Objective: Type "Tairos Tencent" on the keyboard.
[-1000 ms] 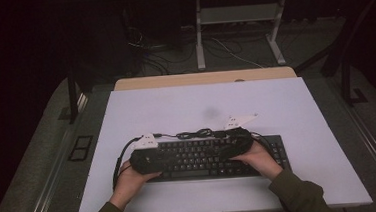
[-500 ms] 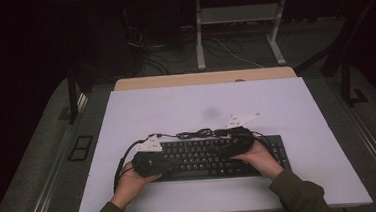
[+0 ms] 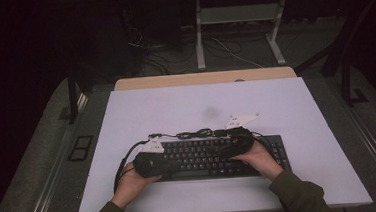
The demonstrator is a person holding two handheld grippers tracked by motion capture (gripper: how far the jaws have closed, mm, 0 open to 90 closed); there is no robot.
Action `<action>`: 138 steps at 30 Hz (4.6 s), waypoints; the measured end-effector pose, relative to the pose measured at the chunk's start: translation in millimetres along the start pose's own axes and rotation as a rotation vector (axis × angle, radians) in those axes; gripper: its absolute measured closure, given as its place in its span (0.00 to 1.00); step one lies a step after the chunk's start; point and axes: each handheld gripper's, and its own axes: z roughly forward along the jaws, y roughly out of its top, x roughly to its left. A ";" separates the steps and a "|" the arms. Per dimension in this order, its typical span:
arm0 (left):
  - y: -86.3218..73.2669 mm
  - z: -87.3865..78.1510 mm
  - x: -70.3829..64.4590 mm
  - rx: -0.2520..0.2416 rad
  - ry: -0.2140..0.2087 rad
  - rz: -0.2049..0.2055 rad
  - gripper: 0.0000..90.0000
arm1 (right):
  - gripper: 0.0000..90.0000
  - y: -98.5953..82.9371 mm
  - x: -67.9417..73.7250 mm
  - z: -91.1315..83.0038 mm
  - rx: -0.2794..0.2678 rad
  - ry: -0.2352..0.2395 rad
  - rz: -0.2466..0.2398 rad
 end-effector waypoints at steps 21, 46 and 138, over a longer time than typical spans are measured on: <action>2.9 -1.2 -2.8 -0.004 0.001 0.005 0.99 | 0.26 0.3 0.0 -1.1 0.000 0.005 0.002; 5.9 -12.5 15.2 -0.069 0.101 -0.040 0.99 | 0.26 -0.5 0.3 0.6 -0.001 0.007 0.002; 3.3 -12.6 16.5 -0.160 0.207 -0.090 0.28 | 0.99 -3.6 48.6 37.4 0.189 0.145 -0.091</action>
